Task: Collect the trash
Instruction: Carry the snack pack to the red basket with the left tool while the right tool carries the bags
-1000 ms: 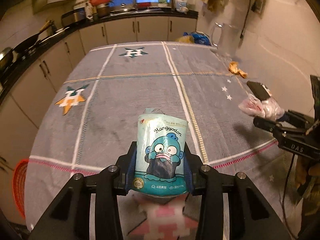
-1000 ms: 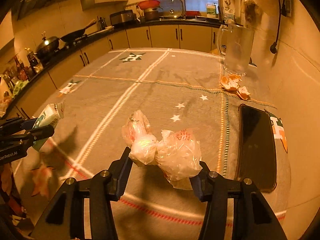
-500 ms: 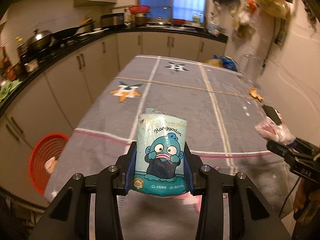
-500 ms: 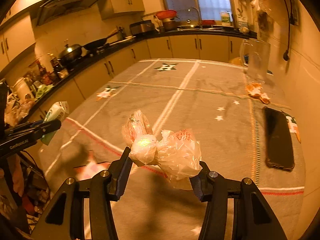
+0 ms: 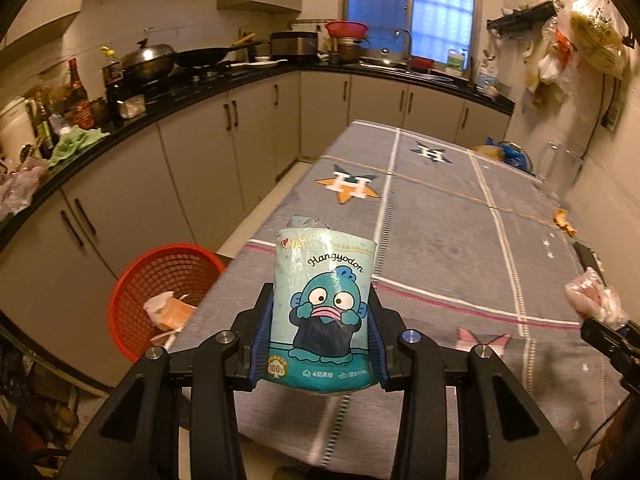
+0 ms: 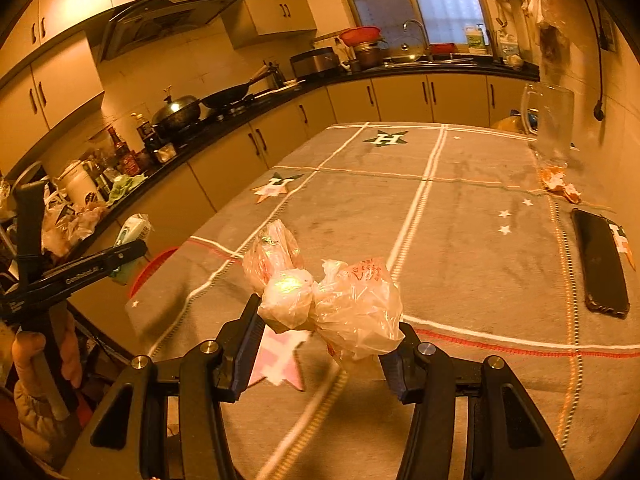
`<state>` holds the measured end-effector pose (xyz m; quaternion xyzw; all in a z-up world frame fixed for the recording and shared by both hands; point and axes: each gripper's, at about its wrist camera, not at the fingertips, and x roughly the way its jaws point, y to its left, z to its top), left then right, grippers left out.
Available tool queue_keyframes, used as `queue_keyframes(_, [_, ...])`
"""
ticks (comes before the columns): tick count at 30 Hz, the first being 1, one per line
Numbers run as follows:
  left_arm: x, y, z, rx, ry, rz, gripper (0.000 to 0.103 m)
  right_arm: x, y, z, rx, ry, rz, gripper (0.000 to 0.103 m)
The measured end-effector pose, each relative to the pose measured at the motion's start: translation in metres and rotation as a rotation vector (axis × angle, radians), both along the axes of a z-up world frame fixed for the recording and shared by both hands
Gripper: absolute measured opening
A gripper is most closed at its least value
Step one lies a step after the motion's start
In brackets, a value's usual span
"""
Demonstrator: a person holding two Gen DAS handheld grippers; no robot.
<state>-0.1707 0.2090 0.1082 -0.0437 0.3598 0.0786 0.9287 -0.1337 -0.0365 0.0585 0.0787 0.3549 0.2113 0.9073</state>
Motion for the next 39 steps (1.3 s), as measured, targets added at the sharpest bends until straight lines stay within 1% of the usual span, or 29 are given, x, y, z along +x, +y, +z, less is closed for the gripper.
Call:
queue_keyframes(4, [0.0,0.005,-0.003,0.038,0.001,0.025,0.04,-0.005,0.018,0.003,0.0,-0.005,0.025,0.057])
queue_keyframes(12, [-0.001,0.028,-0.012,0.057,0.016,0.087,0.04,-0.001,0.05,0.003,-0.018,-0.001,0.075,0.057])
queue_keyframes(25, [-0.004,0.077,-0.033,0.03,0.052,0.171,0.04,0.009,0.102,-0.003,-0.055,0.02,0.158,0.057])
queue_keyframes(39, [-0.007,0.116,-0.052,0.0,0.084,0.228,0.04,0.022,0.157,-0.01,-0.096,0.038,0.247,0.057])
